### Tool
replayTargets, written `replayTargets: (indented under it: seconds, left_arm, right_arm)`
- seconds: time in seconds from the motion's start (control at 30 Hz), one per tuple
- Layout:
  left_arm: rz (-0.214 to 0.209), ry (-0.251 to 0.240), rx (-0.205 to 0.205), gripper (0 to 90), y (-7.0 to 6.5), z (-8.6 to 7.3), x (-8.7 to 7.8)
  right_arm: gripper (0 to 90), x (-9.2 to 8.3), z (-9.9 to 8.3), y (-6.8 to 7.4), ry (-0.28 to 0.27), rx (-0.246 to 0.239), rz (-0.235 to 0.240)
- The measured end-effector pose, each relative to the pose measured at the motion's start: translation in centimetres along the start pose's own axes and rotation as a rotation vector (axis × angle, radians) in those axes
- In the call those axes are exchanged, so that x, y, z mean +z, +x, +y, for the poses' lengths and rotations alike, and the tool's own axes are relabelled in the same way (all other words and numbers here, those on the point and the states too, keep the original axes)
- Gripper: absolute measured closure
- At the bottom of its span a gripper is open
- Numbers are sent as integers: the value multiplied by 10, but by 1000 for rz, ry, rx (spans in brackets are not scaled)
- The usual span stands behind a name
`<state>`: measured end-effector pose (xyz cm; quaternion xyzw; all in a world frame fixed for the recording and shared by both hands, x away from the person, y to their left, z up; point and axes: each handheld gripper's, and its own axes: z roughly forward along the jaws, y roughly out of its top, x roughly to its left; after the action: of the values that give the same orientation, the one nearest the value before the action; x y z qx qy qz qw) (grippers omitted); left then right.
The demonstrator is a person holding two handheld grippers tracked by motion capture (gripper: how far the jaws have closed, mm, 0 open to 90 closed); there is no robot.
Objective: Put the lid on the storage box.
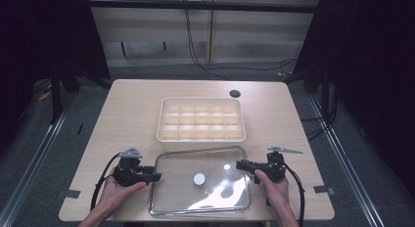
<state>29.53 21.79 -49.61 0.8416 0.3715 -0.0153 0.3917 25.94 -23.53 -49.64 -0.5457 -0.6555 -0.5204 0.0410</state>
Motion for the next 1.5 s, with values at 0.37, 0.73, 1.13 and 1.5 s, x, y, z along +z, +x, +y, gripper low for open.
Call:
replayTargets:
  seconds: [0.37,0.73,1.13,1.5]
  left_arm:
    - [9,-24,-26,454,4,0,0]
    - [-23,-37,-65,340,6,0,0]
    - [-59,-100,-75,445,6,1,-7]
    - [-94,-148,-67,525,1,5,-17]
  right_arm:
    - [705,-6,1,3,-44,-15,25]
    - [737,-10,3,5,-66,-24,22]
    - [743,-10,3,5,-61,-26,13]
    - [738,-11,3,4,-68,-29,-10]
